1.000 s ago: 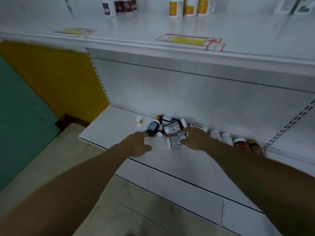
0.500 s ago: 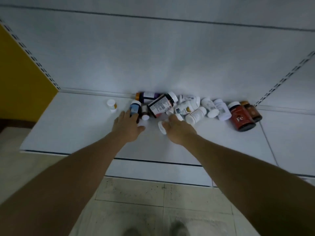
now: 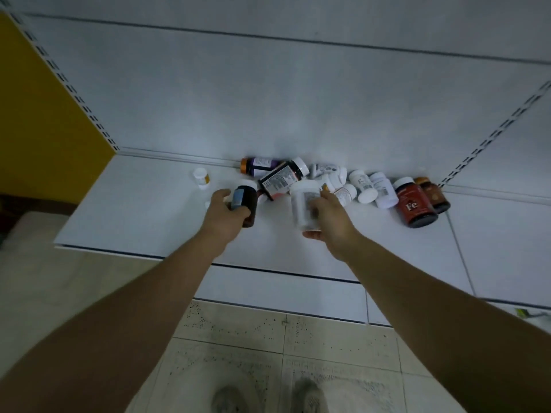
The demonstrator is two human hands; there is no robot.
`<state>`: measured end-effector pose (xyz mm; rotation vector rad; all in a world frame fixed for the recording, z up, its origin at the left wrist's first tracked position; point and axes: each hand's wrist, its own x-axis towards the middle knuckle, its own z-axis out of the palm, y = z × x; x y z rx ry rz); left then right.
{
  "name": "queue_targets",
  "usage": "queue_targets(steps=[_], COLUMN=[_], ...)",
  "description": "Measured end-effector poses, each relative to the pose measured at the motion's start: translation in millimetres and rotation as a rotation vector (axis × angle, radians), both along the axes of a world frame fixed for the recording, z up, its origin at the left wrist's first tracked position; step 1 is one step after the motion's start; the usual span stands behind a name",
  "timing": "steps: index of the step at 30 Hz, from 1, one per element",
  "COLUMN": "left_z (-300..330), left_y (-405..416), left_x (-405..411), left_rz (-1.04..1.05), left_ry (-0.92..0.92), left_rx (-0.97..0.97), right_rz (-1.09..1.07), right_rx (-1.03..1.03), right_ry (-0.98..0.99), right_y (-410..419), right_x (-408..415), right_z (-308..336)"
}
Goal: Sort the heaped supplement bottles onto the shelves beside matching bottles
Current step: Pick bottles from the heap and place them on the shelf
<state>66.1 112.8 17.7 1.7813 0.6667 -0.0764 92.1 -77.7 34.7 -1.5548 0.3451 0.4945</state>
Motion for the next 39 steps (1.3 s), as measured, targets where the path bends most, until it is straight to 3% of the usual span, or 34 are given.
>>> queue_targets(steps=[2,4,8,12,16,20,26,33,39], left_z=[33.8,69.8,131.2,176.7,213.0,247.9,288.5,310.8,337.9], left_y=[-9.5,-18.1,-32.7,-42.7,-45.9,-42.3,-30.8,-37.4,-63.3], left_x=[-22.6,-50.5,-101.0,-143.3,-174.5,-205.7,-248.8,-281.8,-292.9], left_rz=[0.092,0.097,0.016,-0.078,-0.177,-0.228,-0.360,-0.481,-0.545], left_ry=[-0.078,-0.164,-0.344,-0.431,-0.487,-0.530,-0.537,-0.687,-0.770], left_rx=[-0.333,-0.545,-0.847,-1.007,-0.908,-0.710,-0.780,-0.522,-0.565], right_rz=[-0.070,-0.053,0.119,0.154,0.107,0.087,-0.044,-0.076,-0.138], right_rx=[0.207,0.312,0.323,0.406,0.544,0.556,0.680,0.643,0.738], right_ry=[0.068,0.068,-0.093,-0.169,-0.129,-0.292,-0.330,-0.485,-0.483], right_y=[-3.4,-7.2,-17.9,-31.0,-40.1,-34.2,-28.7,-32.8,-59.8], right_x=[-14.6,-29.5,-62.2,-97.4,-139.2,-181.5,-239.6,-283.3,-298.4], right_z=[26.1,50.5,95.8,143.9,193.6,225.0,258.3,283.0,312.2])
